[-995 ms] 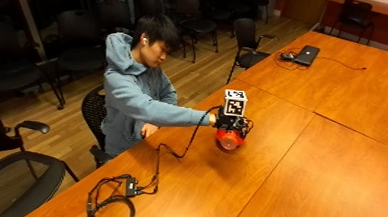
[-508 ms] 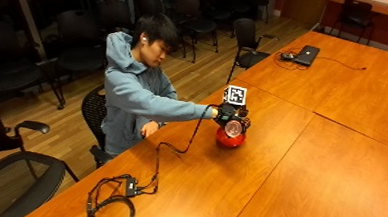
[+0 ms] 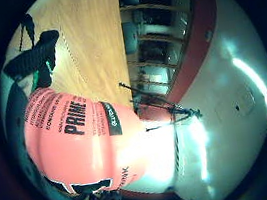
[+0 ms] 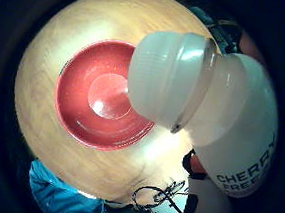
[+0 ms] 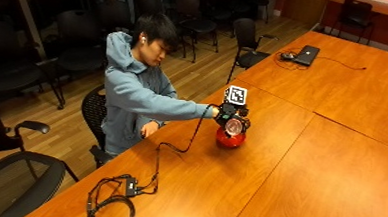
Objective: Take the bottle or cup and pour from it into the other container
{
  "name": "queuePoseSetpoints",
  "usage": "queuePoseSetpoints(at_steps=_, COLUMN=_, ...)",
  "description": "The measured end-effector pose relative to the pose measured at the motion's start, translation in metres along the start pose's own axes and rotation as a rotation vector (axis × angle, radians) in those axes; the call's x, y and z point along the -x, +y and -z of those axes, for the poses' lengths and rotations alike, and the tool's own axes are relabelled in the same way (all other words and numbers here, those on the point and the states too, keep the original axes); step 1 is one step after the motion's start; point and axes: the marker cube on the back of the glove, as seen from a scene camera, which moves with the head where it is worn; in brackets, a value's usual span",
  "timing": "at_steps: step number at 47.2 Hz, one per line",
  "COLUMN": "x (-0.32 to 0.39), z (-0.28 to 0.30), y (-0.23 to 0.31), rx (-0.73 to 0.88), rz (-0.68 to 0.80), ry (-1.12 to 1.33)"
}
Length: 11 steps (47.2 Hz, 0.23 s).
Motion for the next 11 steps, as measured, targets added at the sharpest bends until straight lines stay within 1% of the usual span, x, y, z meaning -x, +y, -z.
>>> queuePoseSetpoints(at_steps=1, x=-0.005, z=-0.004, y=0.004, rx=0.001, rz=0.075, ry=0.074)
queuePoseSetpoints(at_steps=3, x=-0.010, z=-0.007, y=0.007, rx=-0.002, rz=0.144, ry=0.128)
queuePoseSetpoints(at_steps=6, x=-0.012, z=-0.008, y=0.008, rx=-0.009, rz=0.167, ry=0.118)
queuePoseSetpoints(at_steps=11, x=-0.024, z=-0.011, y=0.009, rx=-0.002, rz=0.157, ry=0.138)
